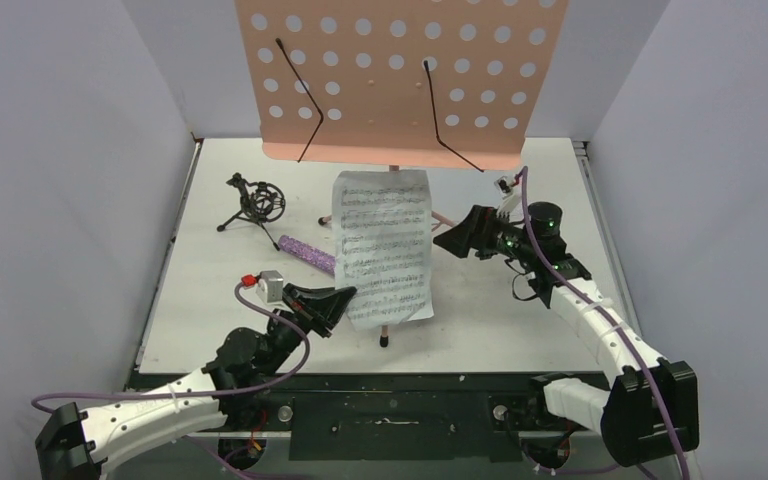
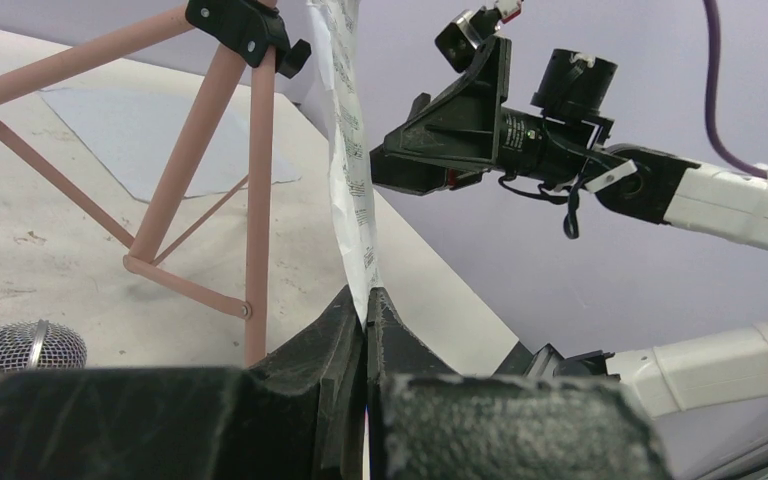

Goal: Set up the instrument practice props

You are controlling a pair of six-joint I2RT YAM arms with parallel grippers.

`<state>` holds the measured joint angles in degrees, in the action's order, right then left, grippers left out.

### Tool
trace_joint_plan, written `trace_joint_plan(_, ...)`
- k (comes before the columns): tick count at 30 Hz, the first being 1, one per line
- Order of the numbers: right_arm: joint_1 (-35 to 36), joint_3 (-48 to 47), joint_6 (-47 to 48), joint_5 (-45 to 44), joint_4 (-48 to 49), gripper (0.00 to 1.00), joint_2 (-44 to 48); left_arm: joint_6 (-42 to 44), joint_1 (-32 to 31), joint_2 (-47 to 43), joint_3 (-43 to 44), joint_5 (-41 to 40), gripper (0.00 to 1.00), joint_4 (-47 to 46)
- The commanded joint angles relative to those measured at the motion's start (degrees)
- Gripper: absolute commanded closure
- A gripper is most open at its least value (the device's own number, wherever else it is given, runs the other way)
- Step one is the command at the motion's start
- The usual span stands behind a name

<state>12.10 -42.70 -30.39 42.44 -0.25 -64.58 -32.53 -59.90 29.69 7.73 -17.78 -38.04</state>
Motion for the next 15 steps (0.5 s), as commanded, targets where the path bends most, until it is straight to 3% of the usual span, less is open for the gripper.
trace_joint_plan(1, 0.3, 3.6, -10.9, 11.0, 21.0, 0.1, -1.0, -0.5, 0.2, -1.8, -0.8, 0.5, 1.0, -4.6)
trace_joint_plan(6, 1.8, 6.5, -20.4, 14.0, 36.0, 0.1, -3.0, -0.3, 0.2, -3.1, -2.3, 1.7, 1.0, -7.4)
trace_joint_plan(11, 6.0, 6.0, -21.4, 11.7, 38.9, 0.1, -7.4, -1.3, 0.2, -1.7, -2.7, 2.6, 1.0, -10.7)
trace_joint_plan(15, 8.3, 6.3, -28.0, 11.9, 50.0, 0.09, -11.7, -1.6, 0.2, 0.5, -2.7, 4.0, 1.0, -13.5)
